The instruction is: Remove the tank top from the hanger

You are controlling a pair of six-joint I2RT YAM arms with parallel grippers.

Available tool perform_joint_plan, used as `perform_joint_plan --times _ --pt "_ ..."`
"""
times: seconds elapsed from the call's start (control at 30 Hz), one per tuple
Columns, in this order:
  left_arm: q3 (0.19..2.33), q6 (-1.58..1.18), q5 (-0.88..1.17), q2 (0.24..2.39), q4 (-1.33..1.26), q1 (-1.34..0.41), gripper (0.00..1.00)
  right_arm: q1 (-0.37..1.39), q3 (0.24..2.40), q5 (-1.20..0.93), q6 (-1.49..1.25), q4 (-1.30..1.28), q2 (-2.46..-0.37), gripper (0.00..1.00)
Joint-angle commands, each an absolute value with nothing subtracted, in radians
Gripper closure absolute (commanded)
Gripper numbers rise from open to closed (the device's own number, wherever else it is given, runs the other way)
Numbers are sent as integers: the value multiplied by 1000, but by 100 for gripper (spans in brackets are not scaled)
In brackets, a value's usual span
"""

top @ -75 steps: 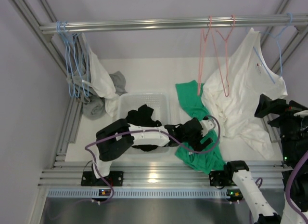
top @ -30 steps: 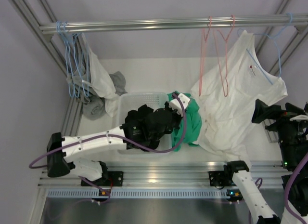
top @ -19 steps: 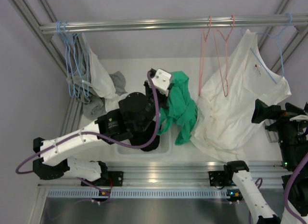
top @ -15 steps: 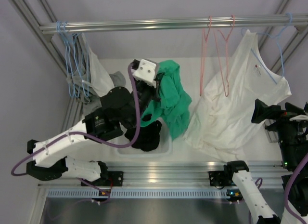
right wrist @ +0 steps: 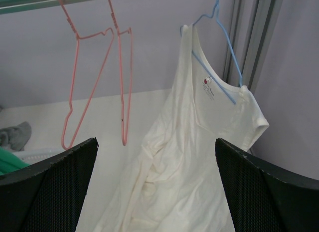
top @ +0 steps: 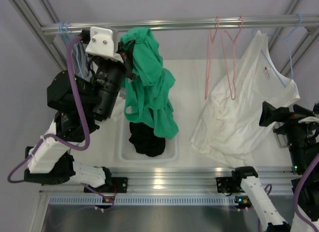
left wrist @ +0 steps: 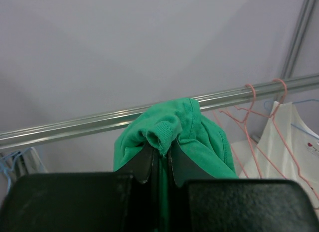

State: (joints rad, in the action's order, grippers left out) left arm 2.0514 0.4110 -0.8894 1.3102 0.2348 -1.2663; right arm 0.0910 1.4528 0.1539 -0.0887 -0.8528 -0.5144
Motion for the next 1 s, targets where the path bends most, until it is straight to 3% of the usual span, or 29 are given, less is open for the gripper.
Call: perform_joint_plan --times 0.0,0.33,0.53,0.67,0.97 --pt "2114 546 -1012 1336 198 -1269 100 101 1456 140 -89 -792 -537 0" --pt "1610 249 -1005 1152 201 -1262 100 101 1445 66 -97 -792 -650 1" --pt "1450 31 -950 1114 270 -1198 100 101 1456 32 -107 -790 -661 1" --pt "1440 -107 -755 1132 351 -1089 100 101 1459 28 -107 -790 -661 1" --pt "1787 -11 -720 1253 429 -1086 100 101 1454 44 -94 -790 -660 0"
